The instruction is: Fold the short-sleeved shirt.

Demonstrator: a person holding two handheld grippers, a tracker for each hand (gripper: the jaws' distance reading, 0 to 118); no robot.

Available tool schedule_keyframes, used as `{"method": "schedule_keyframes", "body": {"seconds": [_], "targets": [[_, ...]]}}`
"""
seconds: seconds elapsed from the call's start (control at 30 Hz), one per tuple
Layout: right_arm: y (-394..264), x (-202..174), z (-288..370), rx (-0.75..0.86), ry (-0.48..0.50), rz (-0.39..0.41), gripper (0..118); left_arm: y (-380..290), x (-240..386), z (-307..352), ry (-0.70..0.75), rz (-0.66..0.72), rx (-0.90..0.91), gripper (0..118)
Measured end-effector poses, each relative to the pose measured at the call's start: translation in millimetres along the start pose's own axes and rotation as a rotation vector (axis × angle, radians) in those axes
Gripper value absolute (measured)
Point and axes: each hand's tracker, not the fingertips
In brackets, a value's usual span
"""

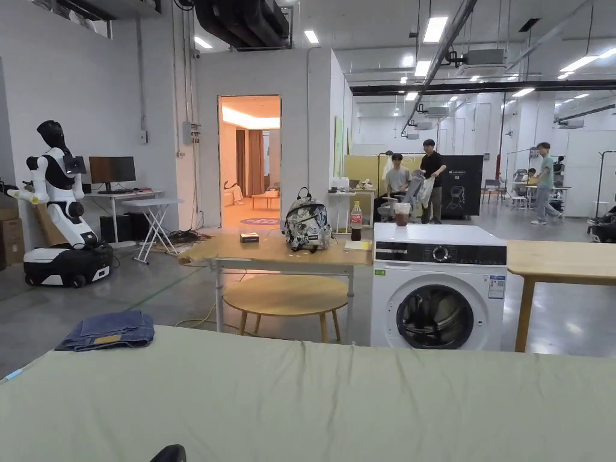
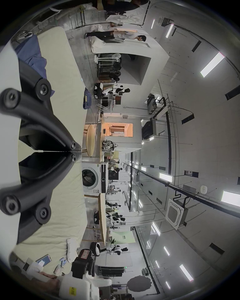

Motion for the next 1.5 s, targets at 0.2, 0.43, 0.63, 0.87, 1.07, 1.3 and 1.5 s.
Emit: {"method": "schedule_keyframes", "body": {"seconds": [0.2,0.43,0.63,0.87,1.07,1.3,1.5], "targets": [[-4.5,-19.7,-11.4,-0.023,0.090,-0.023,0,-5.2,-34.0,11.0,0.123,-0.046,-0.055,0],[-25.2,-72.7,-39.1,-0.075,0.313,-0.073,0,-19.9,-97.1,59.1,0.296,0.021,-0.155,0],[-38.0,-107.7,-56.2,-0.143,0.425,-0.065,0,-33.5,-127.0,59.3,0.300,-0.007,-0.271,3],[-56.4,-90.7,-61.0,-0.208,0.401,-0.054,0,-112.1,-211.4,-40.8,0.110,0.179,-0.581,102],[-79.7,-61.5,-72.4,-0.326,0.318,-0.110,0,-204.5,-258.4,-150.3,0.069,0.198,-0.882,102],[-93.4,-37.0,-76.4,-0.378,0.238,-0.156,0,-240.0,-241.4,-190.9,0.116,0.034,-1.046,90],[-96.7,-25.5,-66.8,-0.388,0.222,-0.190,0,-221.2,-233.6,-189.9,0.111,0.034,-1.054,6]]}}
